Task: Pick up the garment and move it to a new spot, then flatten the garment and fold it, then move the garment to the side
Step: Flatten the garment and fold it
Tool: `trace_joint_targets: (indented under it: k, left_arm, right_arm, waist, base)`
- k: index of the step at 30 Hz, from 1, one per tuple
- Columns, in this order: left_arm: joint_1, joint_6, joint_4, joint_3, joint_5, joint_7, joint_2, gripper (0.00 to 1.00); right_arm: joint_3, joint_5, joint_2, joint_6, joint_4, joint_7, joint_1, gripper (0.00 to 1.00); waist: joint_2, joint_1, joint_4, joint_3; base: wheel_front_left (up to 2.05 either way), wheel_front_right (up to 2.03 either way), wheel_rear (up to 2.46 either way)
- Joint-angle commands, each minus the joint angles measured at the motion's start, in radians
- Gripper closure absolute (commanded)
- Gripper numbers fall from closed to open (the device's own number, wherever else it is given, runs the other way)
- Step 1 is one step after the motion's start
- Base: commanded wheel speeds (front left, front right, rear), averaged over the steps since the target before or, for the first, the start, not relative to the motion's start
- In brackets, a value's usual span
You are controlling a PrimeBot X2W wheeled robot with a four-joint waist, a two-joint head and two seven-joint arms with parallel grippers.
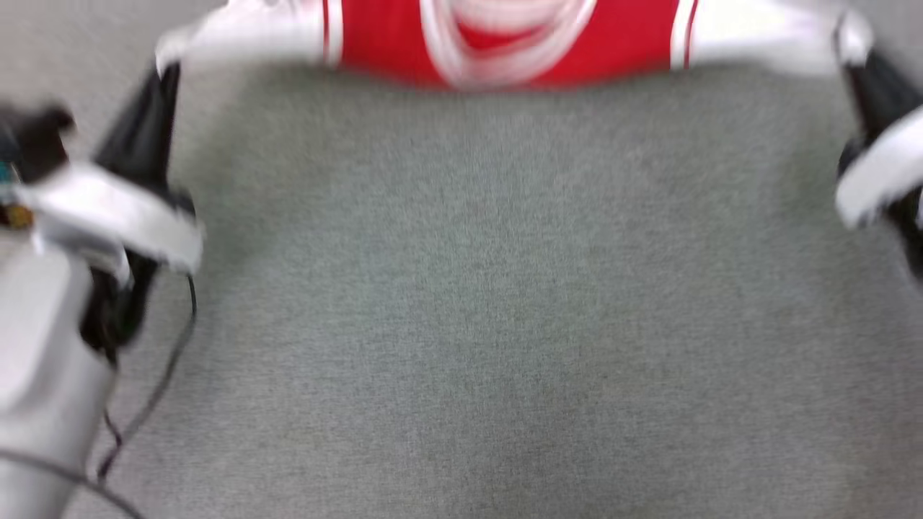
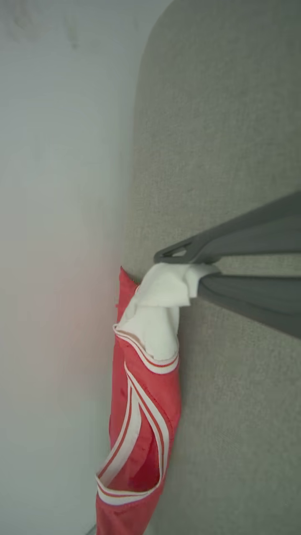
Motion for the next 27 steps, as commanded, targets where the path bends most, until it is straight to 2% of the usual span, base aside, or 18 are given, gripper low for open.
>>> trace_joint_targets:
  k: [1,8,12,21,27]
  left_arm:
    - [0.013,0.004,-0.007,0.006,-0.001,-0.007,0.002,1.0]
    - [0.334,0.046,-0.094,0.031,-0.012,-0.007,0.007,1.0]
    - [0.474,0.07,-0.127,0.035,-0.029,-0.007,0.021,1.0]
    - [0.698,0.122,-0.193,0.032,-0.058,0.021,0.083,1.0]
    - [0.82,0.137,-0.239,0.027,-0.097,0.056,0.117,1.0]
  right_arm:
    - [-0.002,0.006,-0.013,-0.002,-0.005,0.0,0.018,1.0]
    - [0.047,0.053,-0.116,-0.002,-0.099,0.057,0.269,1.0]
    - [0.055,0.077,-0.143,-0.002,-0.114,0.07,0.371,1.0]
    - [0.048,0.094,-0.194,-0.002,-0.156,0.113,0.534,1.0]
    - [0.037,0.114,-0.236,-0.002,-0.199,0.226,0.625,1.0]
  waist:
    - [0.0,0.0001,0.0,-0.059]
    - [0.0,0.0001,-0.01,-0.176]
    - [0.0,0.0001,-0.017,-0.226]
    - [0.0,0.0001,-0.031,-0.297]
    - [0.0,0.0001,-0.052,-0.324]
  base:
    - [0.0,0.0,0.0]
    - [0.0,0.0,0.0]
    - [0.0,0.0,0.0]
    - [0.0,0.0,0.0]
    - [0.0,0.0,0.0]
